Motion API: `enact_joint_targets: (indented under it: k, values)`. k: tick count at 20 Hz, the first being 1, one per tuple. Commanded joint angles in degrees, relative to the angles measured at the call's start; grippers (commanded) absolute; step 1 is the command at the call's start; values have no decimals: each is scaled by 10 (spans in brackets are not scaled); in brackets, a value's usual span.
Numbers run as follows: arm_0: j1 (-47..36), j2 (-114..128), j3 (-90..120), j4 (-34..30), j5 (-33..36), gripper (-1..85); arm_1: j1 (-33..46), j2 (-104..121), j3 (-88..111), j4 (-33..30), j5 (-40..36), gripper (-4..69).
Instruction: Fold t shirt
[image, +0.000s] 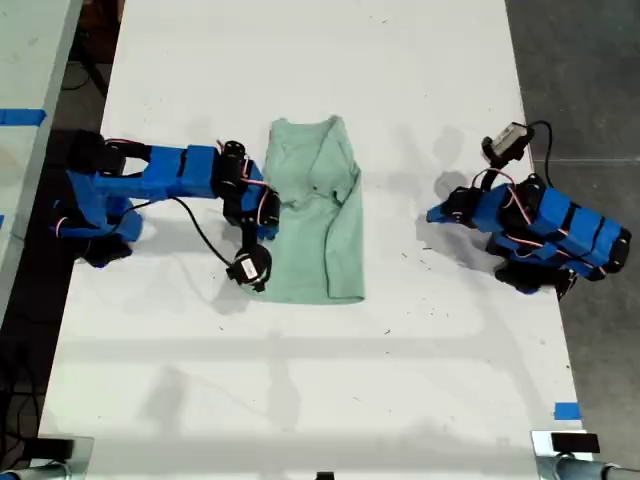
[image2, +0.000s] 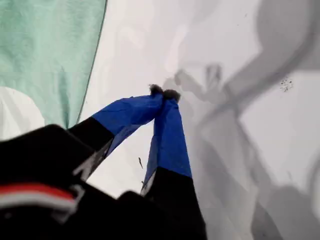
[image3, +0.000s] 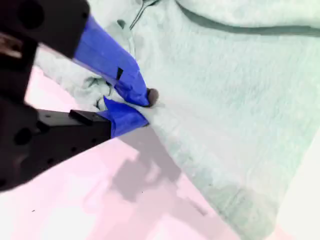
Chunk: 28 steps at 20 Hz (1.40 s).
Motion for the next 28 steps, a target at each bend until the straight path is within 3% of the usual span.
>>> enact_joint_targets:
  k: [1, 7, 11, 13, 15, 16, 20, 21, 22, 26, 28]
  values:
    - [-30, -41, -93, -19, 47, -1, 0, 7, 21, -1, -11, -5]
    - [-41, -133, -128, -157, 104, -1, 0, 7, 21, -1, -11, -5]
    - [-36, -165, -134, -204, 116, 18, 0, 7, 21, -1, -11, -5]
    - [-36, -176, -138, -207, 126, 198, 0, 7, 21, -1, -11, -5]
    - [-40, -174, -139, -208, 141, 287, 0, 7, 21, -1, -11, -5]
    - [-42, -169, -141, -208, 148, 288, 0, 7, 21, -1, -11, -5]
    - [-72, -79, -138, -146, 138, 281, 0, 7, 21, -1, -11, -5]
    - [-84, -34, -130, -123, 134, 105, 0, 7, 21, -1, -11, -5]
    - [-95, 15, -117, -110, 136, 0, 0, 7, 21, -1, -11, -5]
    - [-111, 229, -33, -62, 155, 0, 1, 7, 21, -1, -12, -5]
    - [-117, 390, 149, -104, 145, 0, 1, 7, 21, -1, -12, -5]
